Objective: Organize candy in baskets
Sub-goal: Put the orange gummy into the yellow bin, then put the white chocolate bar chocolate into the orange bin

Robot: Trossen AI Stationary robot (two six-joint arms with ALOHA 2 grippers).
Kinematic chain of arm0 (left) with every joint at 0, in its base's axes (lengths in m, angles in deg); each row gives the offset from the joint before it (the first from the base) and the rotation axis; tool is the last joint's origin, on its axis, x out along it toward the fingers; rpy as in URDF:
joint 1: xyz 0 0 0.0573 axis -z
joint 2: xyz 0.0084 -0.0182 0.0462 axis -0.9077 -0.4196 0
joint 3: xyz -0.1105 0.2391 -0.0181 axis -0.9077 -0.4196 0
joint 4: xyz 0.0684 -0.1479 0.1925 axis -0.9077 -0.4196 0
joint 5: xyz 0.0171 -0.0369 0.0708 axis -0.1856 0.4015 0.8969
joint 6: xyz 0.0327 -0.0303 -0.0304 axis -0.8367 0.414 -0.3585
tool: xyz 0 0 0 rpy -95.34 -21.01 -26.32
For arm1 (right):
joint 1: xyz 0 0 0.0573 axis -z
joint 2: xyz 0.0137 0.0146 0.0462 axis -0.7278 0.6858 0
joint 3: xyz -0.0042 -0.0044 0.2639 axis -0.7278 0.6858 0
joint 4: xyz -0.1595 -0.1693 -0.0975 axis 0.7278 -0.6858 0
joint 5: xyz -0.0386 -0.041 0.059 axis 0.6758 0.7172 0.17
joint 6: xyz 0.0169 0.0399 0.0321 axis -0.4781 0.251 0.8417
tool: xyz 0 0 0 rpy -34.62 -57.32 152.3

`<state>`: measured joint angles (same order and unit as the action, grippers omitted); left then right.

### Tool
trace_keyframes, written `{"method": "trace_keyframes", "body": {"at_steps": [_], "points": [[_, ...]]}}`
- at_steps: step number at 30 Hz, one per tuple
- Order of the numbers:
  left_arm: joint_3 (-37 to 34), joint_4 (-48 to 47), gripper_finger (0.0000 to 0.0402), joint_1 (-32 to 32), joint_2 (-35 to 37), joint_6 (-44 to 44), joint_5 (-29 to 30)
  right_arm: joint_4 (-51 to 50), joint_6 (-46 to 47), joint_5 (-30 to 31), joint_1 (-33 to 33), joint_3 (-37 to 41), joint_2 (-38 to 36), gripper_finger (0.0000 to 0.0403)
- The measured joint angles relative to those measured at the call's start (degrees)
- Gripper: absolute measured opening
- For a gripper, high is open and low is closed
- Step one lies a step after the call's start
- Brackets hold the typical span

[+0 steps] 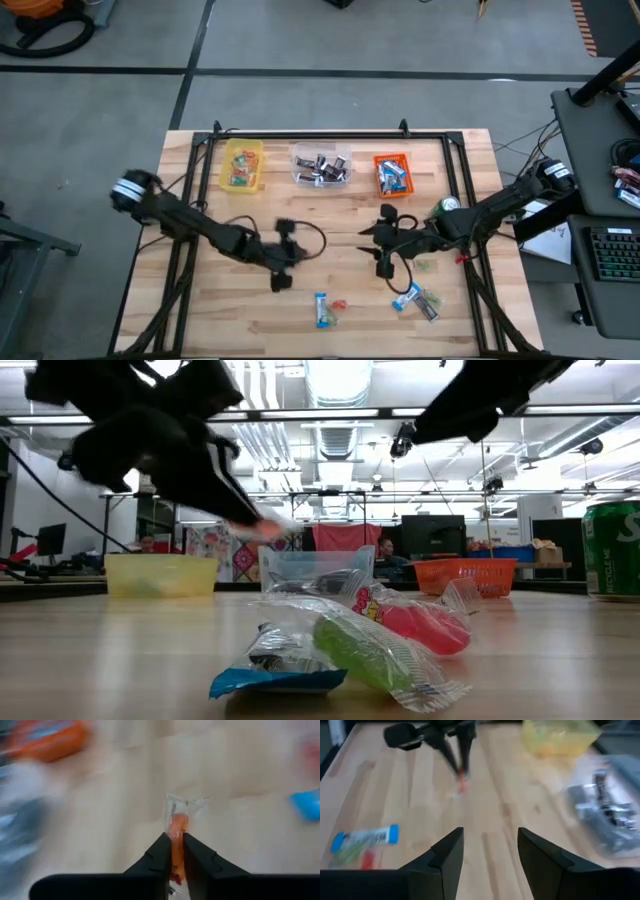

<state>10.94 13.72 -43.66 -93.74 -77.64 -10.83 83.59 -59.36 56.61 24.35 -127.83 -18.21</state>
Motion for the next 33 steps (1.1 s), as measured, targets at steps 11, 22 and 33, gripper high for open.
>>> {"method": "trace_keyframes", "body": {"at_steps": [11, 22, 33], "points": [[-0.15, -44.9, 0.0007, -16.03, 23.13, 29.86, 24.47, 0.36, 7.08, 9.42, 0.0, 0.96, -0.17, 0.0173], [-3.13, -47.11, 0.0007, -42.73, 24.51, 32.08, 15.61, 0.19, 6.84, 9.38, 0.0, 0.96, -0.13, 0.0173], [-1.38, -46.42, 0.0099, -46.39, 21.48, 25.96, 15.36, 0.15, 8.88, 7.21, 0.0, 1.01, -0.2, 0.0173]]}}
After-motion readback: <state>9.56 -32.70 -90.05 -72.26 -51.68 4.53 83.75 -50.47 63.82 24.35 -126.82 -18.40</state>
